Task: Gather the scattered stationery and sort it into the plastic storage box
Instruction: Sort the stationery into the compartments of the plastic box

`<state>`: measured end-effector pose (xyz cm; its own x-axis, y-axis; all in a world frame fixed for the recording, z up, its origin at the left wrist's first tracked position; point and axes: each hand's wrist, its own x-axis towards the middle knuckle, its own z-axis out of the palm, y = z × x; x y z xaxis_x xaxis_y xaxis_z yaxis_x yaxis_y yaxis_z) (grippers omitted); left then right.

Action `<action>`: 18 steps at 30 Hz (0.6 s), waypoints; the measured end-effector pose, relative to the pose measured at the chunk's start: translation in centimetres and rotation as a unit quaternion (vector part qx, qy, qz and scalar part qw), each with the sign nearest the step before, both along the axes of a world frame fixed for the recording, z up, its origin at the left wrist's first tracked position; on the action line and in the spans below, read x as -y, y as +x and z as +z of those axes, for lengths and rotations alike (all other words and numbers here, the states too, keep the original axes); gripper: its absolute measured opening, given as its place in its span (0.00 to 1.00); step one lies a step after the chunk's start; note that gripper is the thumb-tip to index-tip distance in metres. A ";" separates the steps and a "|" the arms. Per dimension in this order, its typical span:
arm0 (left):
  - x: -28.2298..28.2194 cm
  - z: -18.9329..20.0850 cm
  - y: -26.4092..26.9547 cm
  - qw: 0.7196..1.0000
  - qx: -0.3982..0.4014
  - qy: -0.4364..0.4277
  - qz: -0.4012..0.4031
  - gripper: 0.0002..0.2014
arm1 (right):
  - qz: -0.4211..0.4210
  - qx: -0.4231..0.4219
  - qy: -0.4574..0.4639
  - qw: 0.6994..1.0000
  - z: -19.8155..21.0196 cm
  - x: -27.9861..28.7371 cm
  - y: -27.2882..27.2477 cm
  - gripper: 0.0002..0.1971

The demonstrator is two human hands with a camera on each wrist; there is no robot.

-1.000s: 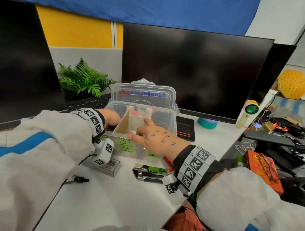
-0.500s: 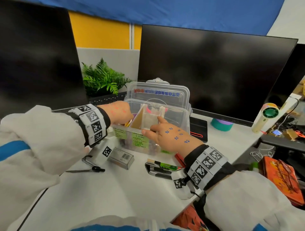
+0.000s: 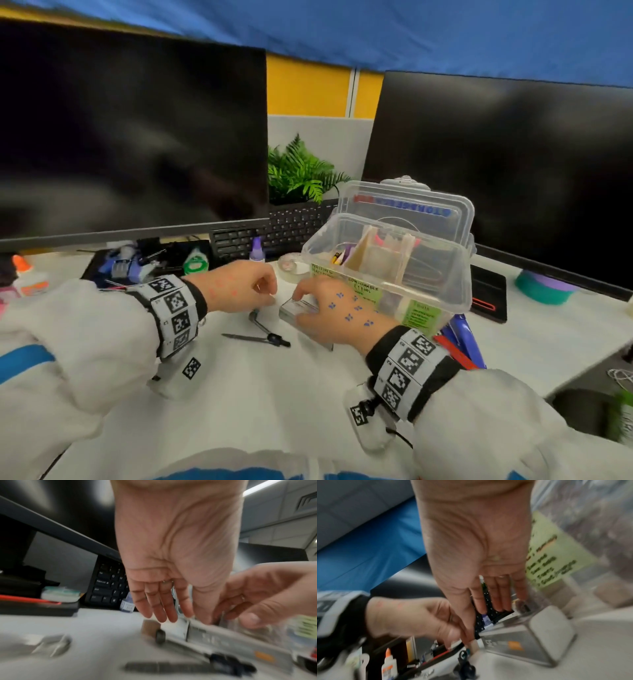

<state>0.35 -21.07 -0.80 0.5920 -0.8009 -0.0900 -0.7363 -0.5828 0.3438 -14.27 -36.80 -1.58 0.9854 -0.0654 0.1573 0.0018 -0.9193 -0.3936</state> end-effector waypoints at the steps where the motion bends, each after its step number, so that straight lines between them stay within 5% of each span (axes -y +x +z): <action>1: -0.6 -0.5 -0.2 0.999 -0.014 0.033 -0.029 0.09 | -0.022 -0.037 -0.004 0.999 -0.3 -0.2 0.4 0.18; 5: -1.9 -2.3 -1.3 0.991 -0.016 0.098 -0.095 0.19 | -0.056 -0.174 0.013 0.983 -1.1 -0.8 2.3 0.30; 10: -3.0 -2.8 -2.0 0.991 -0.026 0.091 -0.093 0.13 | -0.057 -0.204 -0.027 0.977 -1.4 -1.9 3.7 0.28; 18: -9.1 -2.4 -0.1 0.992 -0.071 0.106 0.004 0.11 | 0.022 -0.273 -0.013 0.962 -1.3 -6.8 7.4 0.32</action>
<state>0.29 -11.96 -3.18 0.5673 -0.7506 -0.3387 -0.6840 -0.6586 0.3137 -6.91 -30.05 -2.85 0.9235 -0.0251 -0.3827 -0.1593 -0.9328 -0.3234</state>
